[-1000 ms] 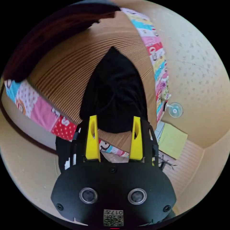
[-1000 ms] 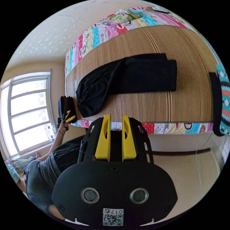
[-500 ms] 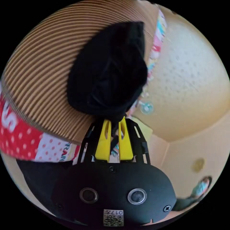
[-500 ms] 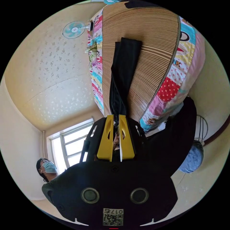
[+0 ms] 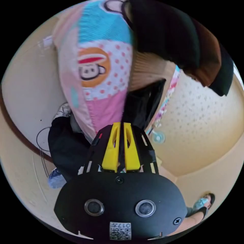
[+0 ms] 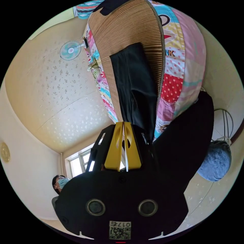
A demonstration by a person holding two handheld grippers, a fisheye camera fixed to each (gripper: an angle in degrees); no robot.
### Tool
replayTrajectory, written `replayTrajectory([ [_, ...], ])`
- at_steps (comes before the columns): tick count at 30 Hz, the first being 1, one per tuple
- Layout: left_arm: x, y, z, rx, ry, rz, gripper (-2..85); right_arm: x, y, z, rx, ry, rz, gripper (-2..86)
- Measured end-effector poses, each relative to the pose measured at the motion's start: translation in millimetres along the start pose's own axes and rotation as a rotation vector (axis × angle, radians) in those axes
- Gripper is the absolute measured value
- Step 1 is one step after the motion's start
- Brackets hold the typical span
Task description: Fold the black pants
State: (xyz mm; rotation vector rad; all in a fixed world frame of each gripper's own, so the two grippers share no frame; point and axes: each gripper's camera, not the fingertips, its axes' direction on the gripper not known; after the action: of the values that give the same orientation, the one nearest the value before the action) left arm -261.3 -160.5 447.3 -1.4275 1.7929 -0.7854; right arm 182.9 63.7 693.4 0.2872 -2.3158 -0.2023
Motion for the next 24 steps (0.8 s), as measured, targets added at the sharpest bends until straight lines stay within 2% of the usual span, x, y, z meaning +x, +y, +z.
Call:
replayTrajectory([
  [2,-5.9,18.9,0.2,0.051,0.024,-0.048,5.1,-3.9,-13.9,-4.2,-0.008,0.058,0.025,2.0],
  [5,-3.0,39.7,23.1,-0.019,0.032,-0.055,9.2,-5.0,-38.4,-9.0,-0.027,0.164,0.086,4.5],
  [10,30.9,58.8,54.3,-0.102,-0.136,0.045,13.9,12.1,-72.9,-15.1,0.006,0.206,0.244,9.5],
  [15,57.3,59.3,52.1,-0.013,-0.245,0.038,14.8,26.3,-89.2,-19.3,0.054,0.245,0.311,10.4],
  [20,71.1,51.3,58.3,-0.063,-0.333,0.024,14.8,36.2,-100.4,-28.7,0.084,0.289,0.261,9.9],
  [24,76.0,49.0,54.6,-0.117,-0.376,0.013,12.6,40.3,-104.4,-45.9,0.208,0.317,0.209,8.6],
])
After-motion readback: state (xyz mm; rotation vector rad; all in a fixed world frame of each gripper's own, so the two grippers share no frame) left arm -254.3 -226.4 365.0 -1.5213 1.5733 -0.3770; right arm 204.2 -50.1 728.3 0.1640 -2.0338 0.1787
